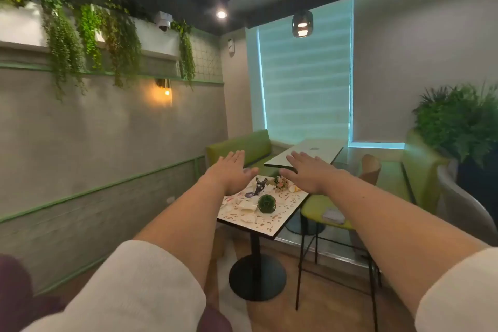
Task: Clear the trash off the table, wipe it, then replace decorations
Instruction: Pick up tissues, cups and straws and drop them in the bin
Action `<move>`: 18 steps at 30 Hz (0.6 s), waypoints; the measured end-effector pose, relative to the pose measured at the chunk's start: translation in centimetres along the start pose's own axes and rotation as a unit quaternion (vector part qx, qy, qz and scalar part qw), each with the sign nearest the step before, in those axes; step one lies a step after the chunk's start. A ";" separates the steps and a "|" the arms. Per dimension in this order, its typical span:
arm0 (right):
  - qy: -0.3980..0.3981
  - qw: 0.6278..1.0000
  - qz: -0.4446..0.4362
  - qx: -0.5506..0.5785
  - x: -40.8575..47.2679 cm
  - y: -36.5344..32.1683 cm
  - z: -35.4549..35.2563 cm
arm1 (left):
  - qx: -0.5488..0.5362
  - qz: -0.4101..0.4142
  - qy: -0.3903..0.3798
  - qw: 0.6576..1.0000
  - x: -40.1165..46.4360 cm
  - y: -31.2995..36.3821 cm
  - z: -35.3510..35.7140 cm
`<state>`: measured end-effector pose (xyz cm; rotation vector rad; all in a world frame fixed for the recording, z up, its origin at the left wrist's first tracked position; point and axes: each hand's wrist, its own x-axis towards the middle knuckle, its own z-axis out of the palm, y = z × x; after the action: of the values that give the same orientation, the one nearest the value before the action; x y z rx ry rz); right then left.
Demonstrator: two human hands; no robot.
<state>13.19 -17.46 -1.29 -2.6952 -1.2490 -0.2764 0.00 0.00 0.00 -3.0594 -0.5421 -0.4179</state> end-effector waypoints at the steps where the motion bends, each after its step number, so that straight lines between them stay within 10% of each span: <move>1: -0.003 1.000 0.000 -0.007 0.0 0.1 0.4 | 0.001 -0.001 -0.004 1.000 0.0 0.2 0.4; 18: -0.074 0.997 0.009 0.011 8.6 3.3 12.7 | -0.062 -0.012 -0.044 0.997 9.0 -4.1 11.9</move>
<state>22.50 -10.43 -11.77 -2.7513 -1.2564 -0.0611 9.84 7.49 -9.34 -3.2061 -0.5773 -0.3306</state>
